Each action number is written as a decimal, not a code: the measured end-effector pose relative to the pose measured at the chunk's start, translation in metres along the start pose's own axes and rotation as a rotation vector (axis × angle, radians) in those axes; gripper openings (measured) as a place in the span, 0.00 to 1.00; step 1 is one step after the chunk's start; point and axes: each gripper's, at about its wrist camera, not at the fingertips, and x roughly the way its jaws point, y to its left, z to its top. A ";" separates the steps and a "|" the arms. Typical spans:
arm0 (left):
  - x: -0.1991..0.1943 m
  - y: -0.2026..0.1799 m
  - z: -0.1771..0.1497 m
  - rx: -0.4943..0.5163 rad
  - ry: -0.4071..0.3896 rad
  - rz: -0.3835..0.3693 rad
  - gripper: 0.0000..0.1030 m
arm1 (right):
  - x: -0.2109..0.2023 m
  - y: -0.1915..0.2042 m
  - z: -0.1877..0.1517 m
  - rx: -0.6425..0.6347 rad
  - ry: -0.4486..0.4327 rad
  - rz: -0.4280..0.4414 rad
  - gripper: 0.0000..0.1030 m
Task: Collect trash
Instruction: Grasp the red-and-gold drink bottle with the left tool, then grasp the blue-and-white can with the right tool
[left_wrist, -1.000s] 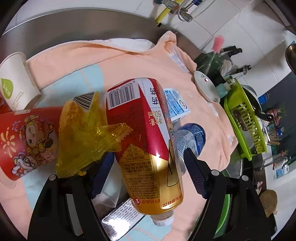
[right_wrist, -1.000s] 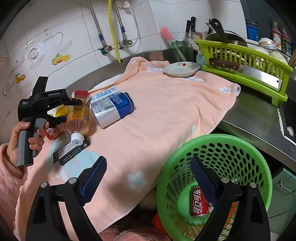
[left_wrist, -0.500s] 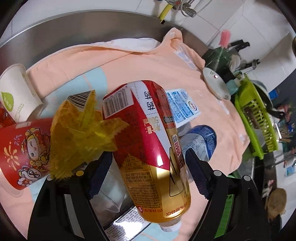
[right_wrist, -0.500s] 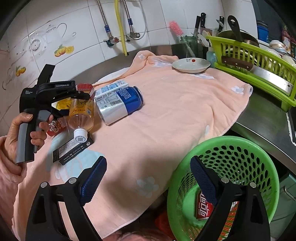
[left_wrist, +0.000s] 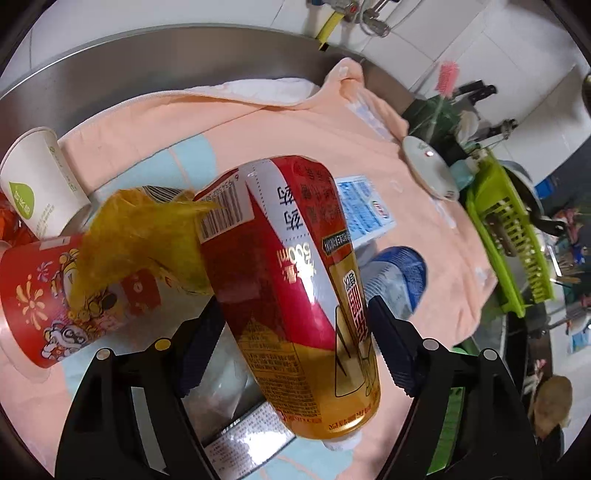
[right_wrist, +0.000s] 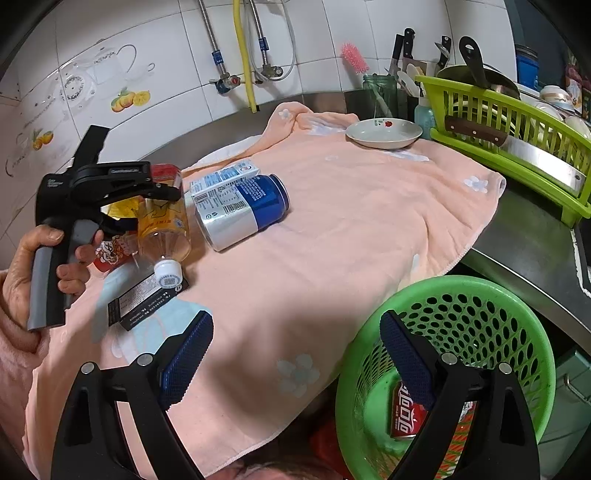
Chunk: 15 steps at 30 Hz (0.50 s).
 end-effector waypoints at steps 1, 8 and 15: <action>-0.004 0.001 -0.002 -0.001 -0.004 -0.016 0.74 | 0.000 0.001 0.001 0.000 0.001 0.003 0.86; -0.042 0.013 -0.015 0.001 -0.059 -0.114 0.73 | 0.016 0.017 0.024 0.009 0.034 0.040 0.86; -0.076 0.031 -0.028 -0.005 -0.100 -0.193 0.73 | 0.052 0.034 0.066 0.105 0.102 0.070 0.86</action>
